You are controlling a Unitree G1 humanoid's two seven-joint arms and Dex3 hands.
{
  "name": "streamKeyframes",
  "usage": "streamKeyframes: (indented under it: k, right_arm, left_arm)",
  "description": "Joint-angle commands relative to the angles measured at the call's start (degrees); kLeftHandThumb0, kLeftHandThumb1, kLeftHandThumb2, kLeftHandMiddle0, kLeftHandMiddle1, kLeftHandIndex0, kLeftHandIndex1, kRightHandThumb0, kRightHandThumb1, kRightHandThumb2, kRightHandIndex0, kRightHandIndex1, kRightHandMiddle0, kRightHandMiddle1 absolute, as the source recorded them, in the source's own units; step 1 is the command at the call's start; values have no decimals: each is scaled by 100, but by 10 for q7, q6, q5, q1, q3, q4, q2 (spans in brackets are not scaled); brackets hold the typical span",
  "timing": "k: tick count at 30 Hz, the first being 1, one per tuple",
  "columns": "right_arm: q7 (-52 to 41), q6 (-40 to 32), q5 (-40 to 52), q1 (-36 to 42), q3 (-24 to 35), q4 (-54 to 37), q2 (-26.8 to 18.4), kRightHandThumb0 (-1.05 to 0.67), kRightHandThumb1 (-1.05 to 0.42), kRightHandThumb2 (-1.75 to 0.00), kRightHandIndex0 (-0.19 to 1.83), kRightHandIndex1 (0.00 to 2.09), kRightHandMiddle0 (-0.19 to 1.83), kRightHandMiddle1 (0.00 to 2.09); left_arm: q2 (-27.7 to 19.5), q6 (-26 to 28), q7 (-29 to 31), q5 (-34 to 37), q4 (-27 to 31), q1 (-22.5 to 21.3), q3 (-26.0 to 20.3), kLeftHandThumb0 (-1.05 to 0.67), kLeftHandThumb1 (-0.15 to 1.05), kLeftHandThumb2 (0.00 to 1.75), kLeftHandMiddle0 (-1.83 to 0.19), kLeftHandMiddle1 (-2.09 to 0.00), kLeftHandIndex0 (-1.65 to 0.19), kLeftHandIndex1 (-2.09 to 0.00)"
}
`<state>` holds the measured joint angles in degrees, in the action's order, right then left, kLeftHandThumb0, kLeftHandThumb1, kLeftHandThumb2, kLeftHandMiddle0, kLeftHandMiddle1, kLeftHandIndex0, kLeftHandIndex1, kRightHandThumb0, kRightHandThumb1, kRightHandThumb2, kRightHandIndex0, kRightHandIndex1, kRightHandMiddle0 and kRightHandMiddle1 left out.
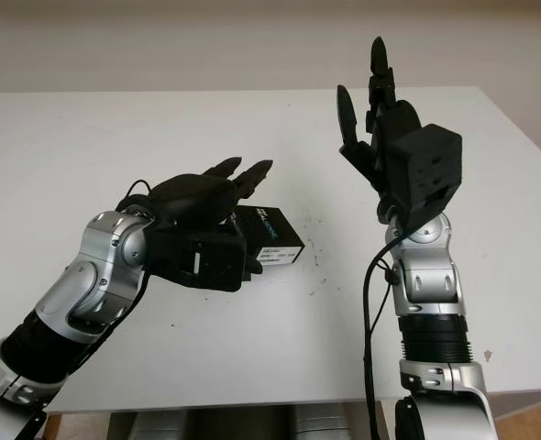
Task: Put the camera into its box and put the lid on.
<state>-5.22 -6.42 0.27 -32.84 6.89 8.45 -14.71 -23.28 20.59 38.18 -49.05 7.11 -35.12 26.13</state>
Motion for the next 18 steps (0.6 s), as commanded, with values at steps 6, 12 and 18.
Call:
streamKeyframes:
  k: [6,12,18]
  right_arm:
    - [3,-1,3,2,-1,-8,4,-75,-105,-63,-18,4,-16,6]
    - [6,12,3,4,-1,-1,7,-74,-105,-63,-19,4,-16,5]
    - [5,20,8,4,1,3,9,-73,-105,-62,-19,5,-17,5]
  left_arm:
    - [21,12,-19,-7,-13,13,4,-102,105,11,19,0,19,0]
    - [51,15,-83,-17,-50,18,5,-100,104,9,19,0,19,0]
    - [57,-2,-121,-18,-74,14,9,-98,105,8,19,0,19,0]
